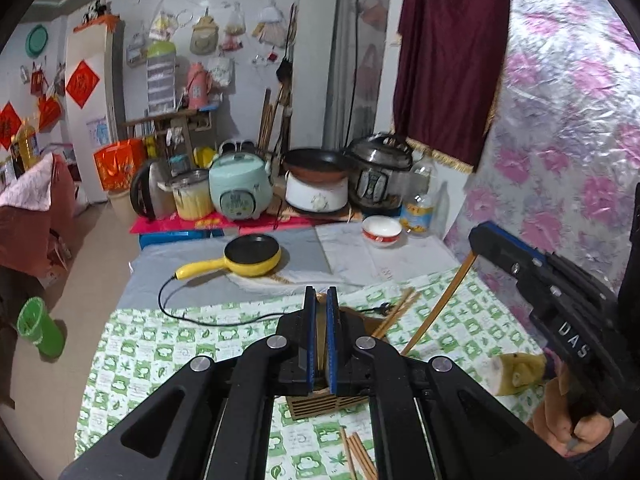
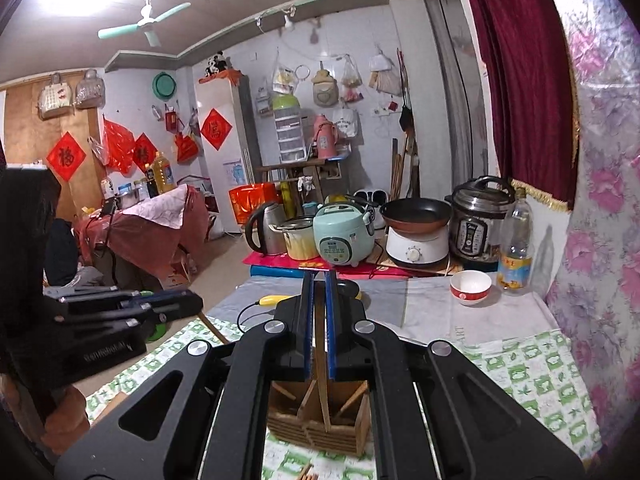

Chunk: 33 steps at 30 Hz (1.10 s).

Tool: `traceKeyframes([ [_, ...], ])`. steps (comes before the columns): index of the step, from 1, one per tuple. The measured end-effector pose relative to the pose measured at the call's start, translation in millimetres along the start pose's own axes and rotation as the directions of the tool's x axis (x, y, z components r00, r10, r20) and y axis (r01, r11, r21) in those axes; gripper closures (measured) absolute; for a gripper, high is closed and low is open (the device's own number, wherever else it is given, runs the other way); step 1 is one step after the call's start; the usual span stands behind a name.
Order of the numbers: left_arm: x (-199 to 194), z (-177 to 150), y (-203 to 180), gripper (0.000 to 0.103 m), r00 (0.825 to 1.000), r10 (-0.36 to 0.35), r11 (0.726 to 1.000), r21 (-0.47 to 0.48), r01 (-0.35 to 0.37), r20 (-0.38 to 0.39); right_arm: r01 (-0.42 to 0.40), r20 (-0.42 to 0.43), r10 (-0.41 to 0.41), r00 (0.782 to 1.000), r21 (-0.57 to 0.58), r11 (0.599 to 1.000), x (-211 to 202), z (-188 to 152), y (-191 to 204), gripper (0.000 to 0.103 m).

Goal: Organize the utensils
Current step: 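Lift both held chopsticks and carry them above the wooden holder, then open the left tool into the holder while the right tool releases its chopstick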

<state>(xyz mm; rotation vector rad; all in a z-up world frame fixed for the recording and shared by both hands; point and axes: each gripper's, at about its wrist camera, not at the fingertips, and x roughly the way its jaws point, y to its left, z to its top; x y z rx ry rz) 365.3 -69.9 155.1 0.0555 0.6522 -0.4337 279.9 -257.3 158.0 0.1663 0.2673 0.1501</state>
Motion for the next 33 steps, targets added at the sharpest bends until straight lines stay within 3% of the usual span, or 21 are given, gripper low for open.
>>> traceKeyframes([
  [4, 29.2, -11.6, 14.9, 0.097, 0.999, -0.021, 1.000, -0.017, 0.020, -0.040, -0.004, -0.034, 0.006, 0.999, 0.034, 0.999, 34.2, -18.7, -12.1, 0.096],
  [5, 34.7, -15.9, 18.6, 0.092, 0.999, -0.025, 0.999, -0.027, 0.024, -0.047, -0.001, -0.038, 0.003, 0.999, 0.034, 0.999, 37.7, -24.2, -13.4, 0.095],
  [6, 38.6, -19.6, 21.7, 0.085, 0.998, -0.026, 0.999, -0.036, 0.025, -0.053, 0.012, -0.045, -0.010, 0.999, 0.032, 0.999, 42.3, -30.5, -15.8, 0.092],
  [7, 40.4, -21.2, 23.7, 0.060, 0.998, -0.024, 0.999, -0.040, 0.022, -0.054, 0.022, -0.043, -0.021, 0.999, 0.035, 0.999, 43.7, -33.9, -17.4, 0.092],
  [8, 39.6, -23.5, 26.0, 0.045, 0.999, -0.004, 0.999, -0.049, 0.002, -0.041, 0.022, -0.045, -0.020, 0.999, 0.039, 0.999, 44.0, -36.1, -18.7, 0.092],
  [17, 14.1, -27.3, 31.2, 0.038, 0.999, 0.046, 0.998, -0.053, -0.046, -0.003, 0.026, -0.057, -0.023, 0.998, 0.048, 0.999, 35.0, -32.1, -20.4, 0.092],
  [24, 5.8, -46.5, 39.8, 0.038, 0.998, 0.051, 0.996, -0.070, -0.054, -0.035, 0.013, -0.080, -0.009, 0.997, 0.058, 0.998, 12.6, -49.2, -25.7, 0.091],
  [30, -14.6, -71.9, 46.8, 0.034, 0.997, 0.061, 0.992, -0.109, -0.066, -0.043, 0.019, -0.100, -0.011, 0.995, 0.082, 0.996, -18.8, -64.1, -24.9, 0.083],
  [33, -32.1, -85.0, 47.3, 0.029, 0.997, 0.071, 0.989, -0.127, -0.075, -0.036, 0.010, -0.089, -0.001, 0.996, 0.101, 0.995, -39.1, -67.5, -23.4, 0.070],
])
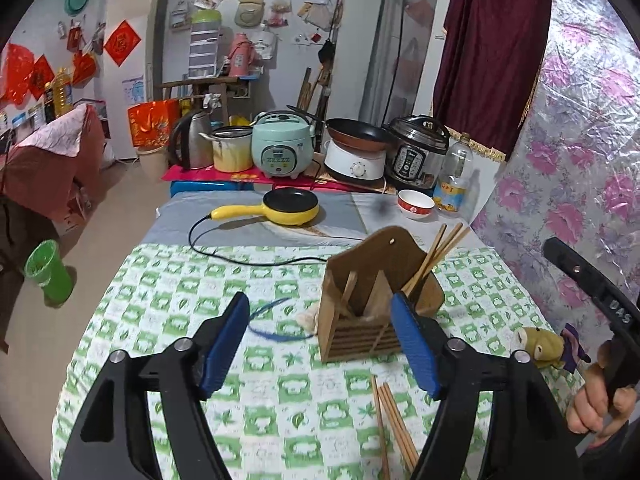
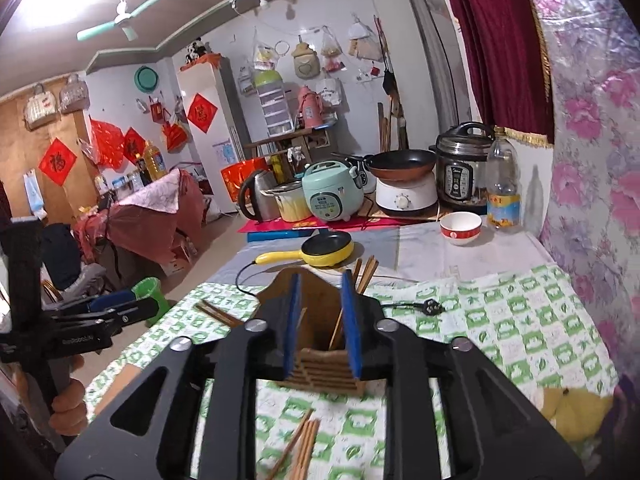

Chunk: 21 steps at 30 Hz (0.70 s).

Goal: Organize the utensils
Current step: 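Open the left tool into the holder while the right tool releases its chopstick, then move both open tools back down toward the loose chopsticks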

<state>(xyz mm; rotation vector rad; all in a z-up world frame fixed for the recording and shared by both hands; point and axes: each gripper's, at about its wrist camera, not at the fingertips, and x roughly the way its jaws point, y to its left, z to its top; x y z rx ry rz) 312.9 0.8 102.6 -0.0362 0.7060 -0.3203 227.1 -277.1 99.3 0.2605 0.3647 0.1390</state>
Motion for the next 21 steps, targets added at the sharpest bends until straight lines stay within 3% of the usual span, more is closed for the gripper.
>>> traceKeyframes([
  [10, -88.5, -44.2, -4.1, 0.006, 0.993, 0.045, 0.999, -0.025, -0.043, 0.107, -0.015, 0.096, 0.020, 0.995, -0.053, 0.999, -96.4, -28.7, 35.0, 0.028],
  [16, -133.3, -75.1, -15.2, 0.006, 0.987, 0.052, 0.998, -0.038, -0.047, 0.150, 0.002, 0.185, 0.013, 0.983, -0.085, 0.996, -157.9, -55.8, 55.5, 0.009],
  [21, -152.0, -111.6, -31.0, 0.006, 0.980, 0.092, 0.996, -0.001, -0.094, 0.174, 0.036, 0.233, -0.010, 0.973, -0.108, 0.994, -192.9, -86.8, 63.2, 0.006],
])
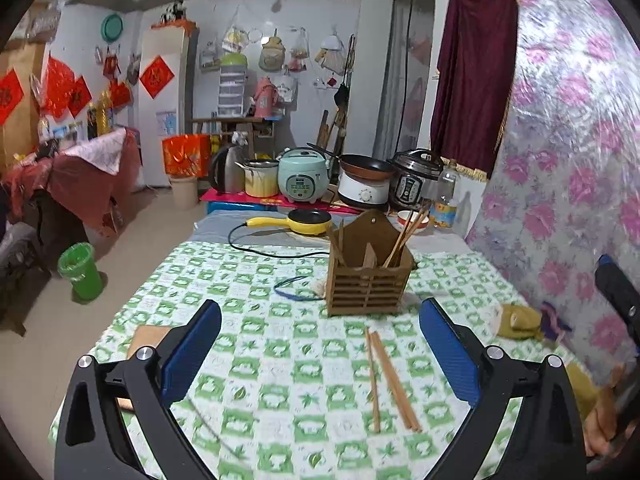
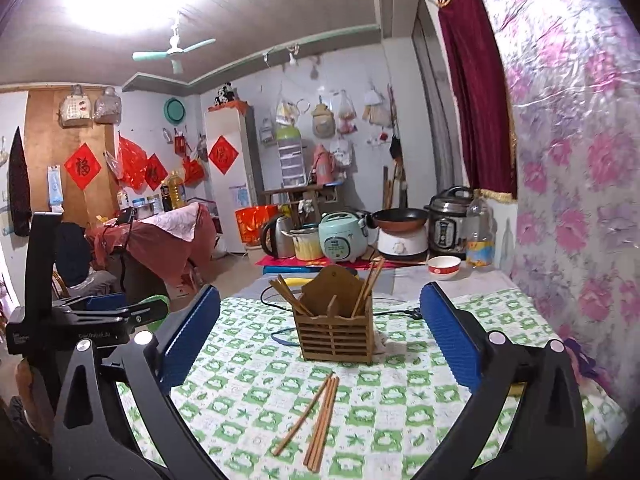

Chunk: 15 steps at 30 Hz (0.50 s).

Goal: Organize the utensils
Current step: 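Move both open tools back down toward the loose chopsticks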

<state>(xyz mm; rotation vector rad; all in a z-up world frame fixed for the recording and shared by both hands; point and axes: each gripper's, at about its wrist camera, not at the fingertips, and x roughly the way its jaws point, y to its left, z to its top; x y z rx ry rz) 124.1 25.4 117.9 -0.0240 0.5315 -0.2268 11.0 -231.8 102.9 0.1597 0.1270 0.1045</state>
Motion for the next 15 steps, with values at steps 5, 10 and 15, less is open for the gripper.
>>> traceKeyframes([
  [5, -0.5, -49.8, -15.6, 0.006, 0.999, 0.039, 0.998, 0.050, -0.039, -0.014, 0.030, -0.021, -0.030, 0.999, -0.003, 1.000, -21.7, -35.1, -3.5, 0.006],
  [10, 32.4, -92.2, -24.0, 0.006, 0.989, 0.036, 0.995, 0.101, -0.022, -0.143, 0.073, -0.113, -0.074, 0.991, -0.018, 0.997, -8.3, -71.9, -17.4, 0.006],
  [15, 64.4, -117.4, -26.7, 0.006, 0.973, 0.076, 0.986, 0.161, -0.041, -0.218, 0.096, -0.232, -0.091, 0.968, 0.014, 0.995, 21.9, -99.9, -38.1, 0.006],
])
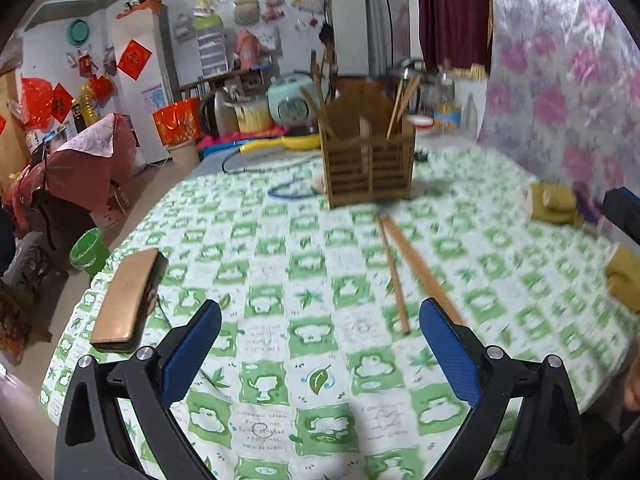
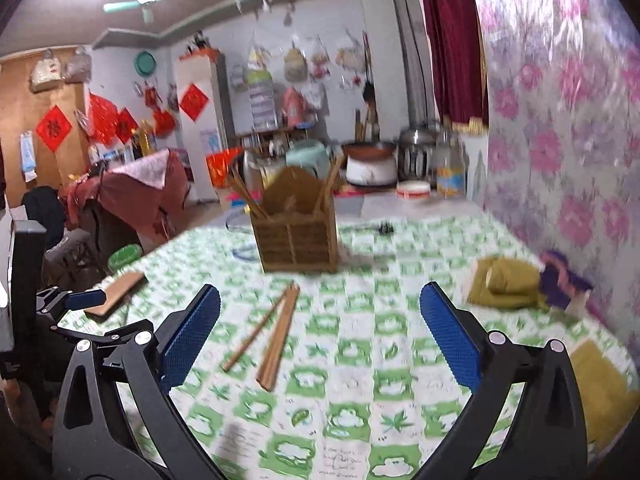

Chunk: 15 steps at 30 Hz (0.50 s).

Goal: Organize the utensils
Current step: 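Move both open tools back down toward the loose chopsticks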

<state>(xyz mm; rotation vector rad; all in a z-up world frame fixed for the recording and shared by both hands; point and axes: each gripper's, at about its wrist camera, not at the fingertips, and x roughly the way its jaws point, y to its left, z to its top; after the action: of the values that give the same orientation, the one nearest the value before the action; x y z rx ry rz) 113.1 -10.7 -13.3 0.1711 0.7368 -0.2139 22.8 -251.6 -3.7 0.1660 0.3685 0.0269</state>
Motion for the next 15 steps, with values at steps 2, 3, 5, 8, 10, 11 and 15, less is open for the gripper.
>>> traceKeyframes([
  [2, 12.7, -4.4, -0.6, 0.006, 1.000, -0.004, 1.000, 0.010, 0.005, -0.029, -0.001, -0.047, 0.001, 0.999, -0.002, 1.000, 13.1, -8.0, -1.5, 0.006],
  [3, 19.2, -6.5, -0.6, 0.006, 0.999, -0.010, 1.000, 0.013, 0.010, -0.045, 0.003, -0.081, -0.004, 0.997, -0.016, 1.000, 22.2, -13.7, -1.9, 0.006],
  [5, 29.8, -9.5, -1.0, 0.006, 0.997, -0.012, 1.000, 0.019, 0.014, -0.070, 0.011, -0.125, -0.018, 0.992, -0.052, 0.999, 32.9, -24.5, 0.9, 0.006],
  [8, 46.5, -12.0, -0.9, 0.006, 0.994, -0.018, 1.000, 0.022, 0.020, -0.112, -0.004, -0.207, -0.023, 0.978, -0.131, 0.991, 51.8, -40.7, 10.1, 0.006],
  [10, 55.1, -11.7, -0.9, 0.006, 0.990, -0.032, 0.999, 0.017, 0.034, -0.134, -0.018, -0.245, -0.026, 0.969, -0.176, 0.984, 60.6, -49.3, 15.7, 0.006],
  [11, 57.8, -11.5, -0.6, 0.006, 0.989, -0.036, 0.999, 0.015, 0.039, -0.140, -0.023, -0.259, -0.028, 0.966, -0.192, 0.981, 63.7, -52.3, 17.8, 0.006],
  [15, 67.7, -9.6, -1.2, 0.006, 0.985, -0.053, 0.998, 0.024, 0.057, -0.161, -0.041, -0.315, -0.036, 0.949, -0.236, 0.971, 76.8, -62.5, 21.5, 0.006],
])
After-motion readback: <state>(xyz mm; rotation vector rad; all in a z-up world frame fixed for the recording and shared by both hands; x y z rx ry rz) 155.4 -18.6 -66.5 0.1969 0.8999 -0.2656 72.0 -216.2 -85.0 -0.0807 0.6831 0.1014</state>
